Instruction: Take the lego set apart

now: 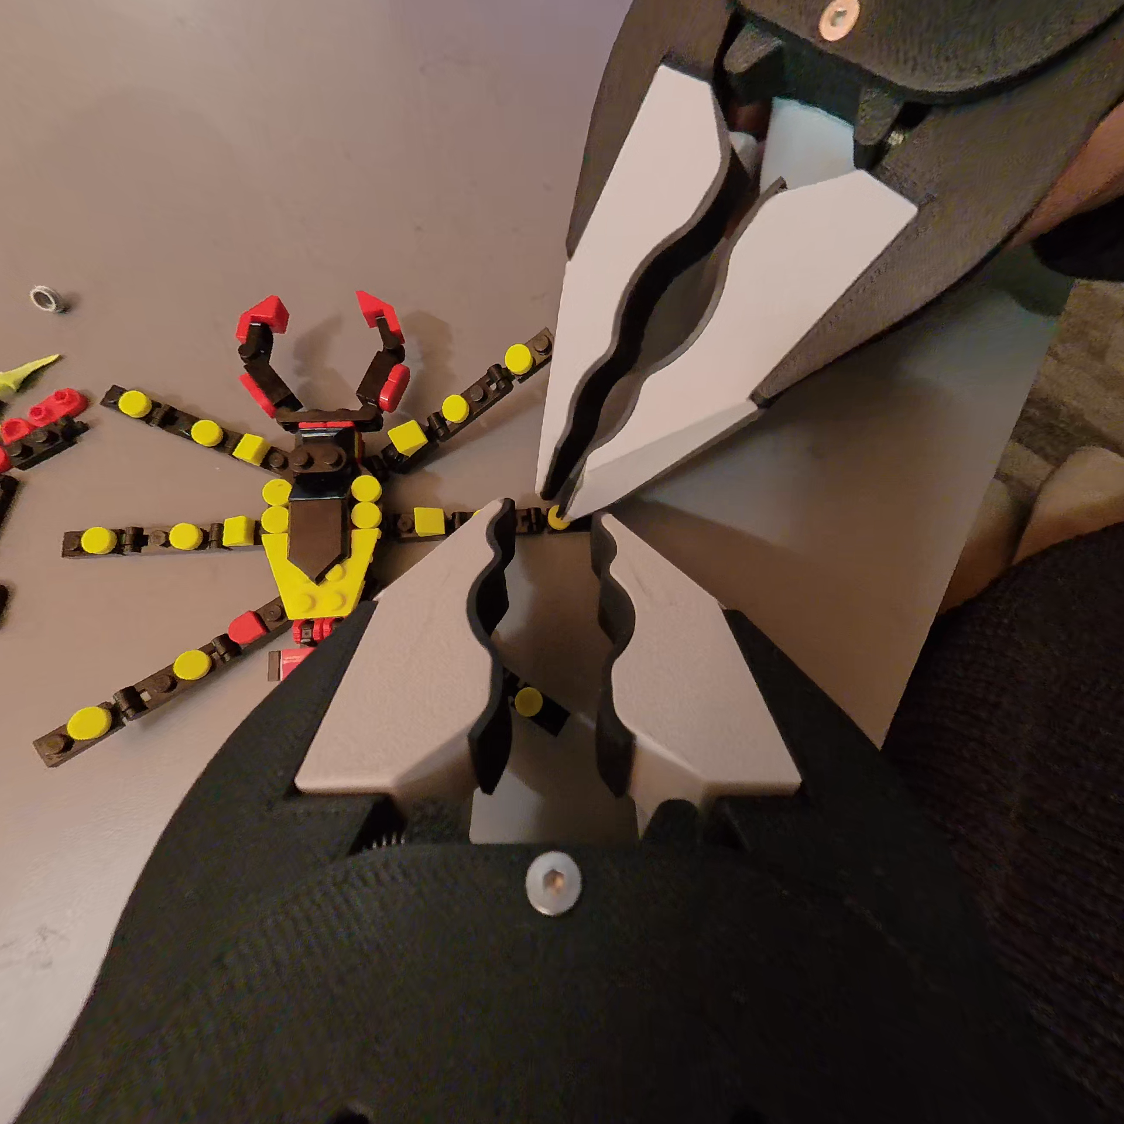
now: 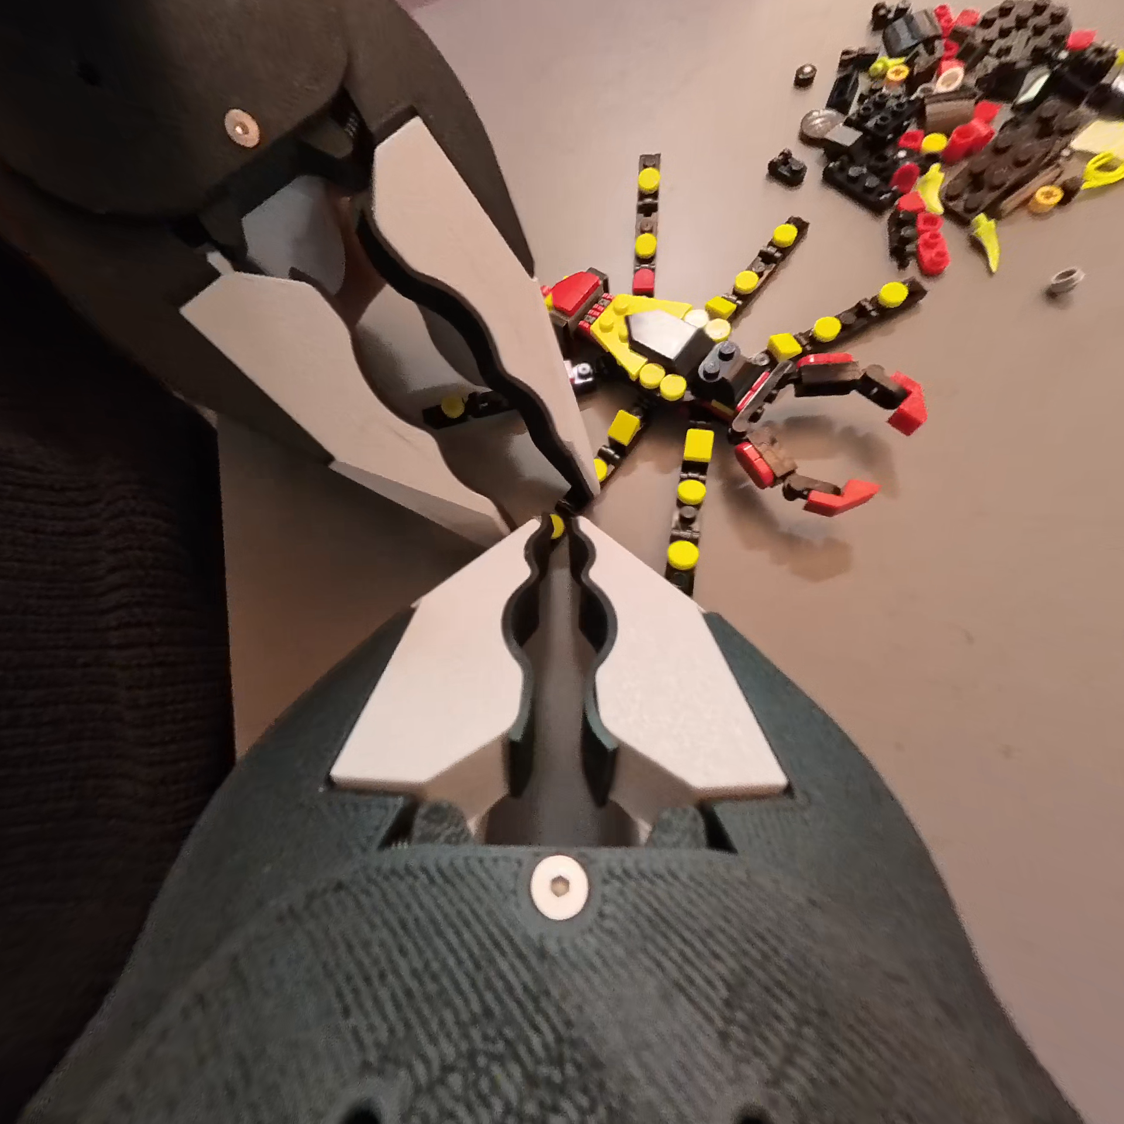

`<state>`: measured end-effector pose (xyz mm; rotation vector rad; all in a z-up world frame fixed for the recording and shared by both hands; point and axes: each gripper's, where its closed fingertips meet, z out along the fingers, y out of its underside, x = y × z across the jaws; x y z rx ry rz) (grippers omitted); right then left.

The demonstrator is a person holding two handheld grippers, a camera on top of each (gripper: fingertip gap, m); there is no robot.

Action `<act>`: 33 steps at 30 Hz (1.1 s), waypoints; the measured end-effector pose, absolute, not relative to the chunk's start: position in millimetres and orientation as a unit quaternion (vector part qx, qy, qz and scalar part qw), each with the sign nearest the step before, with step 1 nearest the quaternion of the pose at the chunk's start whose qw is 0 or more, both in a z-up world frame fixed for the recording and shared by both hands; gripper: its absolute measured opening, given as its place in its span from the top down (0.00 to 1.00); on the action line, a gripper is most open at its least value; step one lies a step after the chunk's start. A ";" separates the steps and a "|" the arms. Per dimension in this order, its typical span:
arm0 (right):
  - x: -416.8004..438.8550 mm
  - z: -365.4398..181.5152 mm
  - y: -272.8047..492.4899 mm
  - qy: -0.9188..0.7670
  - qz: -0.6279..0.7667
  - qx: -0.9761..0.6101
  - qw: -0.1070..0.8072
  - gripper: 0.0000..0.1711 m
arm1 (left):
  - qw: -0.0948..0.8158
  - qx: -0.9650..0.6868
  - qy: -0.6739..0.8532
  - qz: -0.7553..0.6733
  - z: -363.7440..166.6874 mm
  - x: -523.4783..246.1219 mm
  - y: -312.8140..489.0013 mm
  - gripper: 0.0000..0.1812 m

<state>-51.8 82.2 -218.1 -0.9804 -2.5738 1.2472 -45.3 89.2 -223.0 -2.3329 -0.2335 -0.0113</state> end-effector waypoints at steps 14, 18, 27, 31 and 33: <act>-31.6 -207.6 60.7 -0.866 0.428 -0.256 0.025 0.95 | 0.364 -0.920 -0.043 -0.139 -221.6 -29.7 63.7 0.90; -39.0 -171.5 64.7 -0.830 0.496 -0.247 0.060 0.97 | 0.357 -0.926 -0.026 -0.121 -223.6 -28.9 61.2 0.87; -43.9 -219.4 86.5 -0.877 0.382 -0.280 0.080 0.98 | 0.372 -0.918 -0.048 -0.132 -216.3 -34.3 61.5 0.86; -39.5 -219.8 82.5 -0.883 0.378 -0.269 0.079 0.98 | 0.382 -0.916 -0.061 -0.109 -211.3 -46.3 58.3 0.86; -37.0 -219.8 80.2 -0.883 0.379 -0.265 0.072 0.97 | 0.392 -0.912 -0.073 -0.097 -205.2 -54.1 55.3 0.86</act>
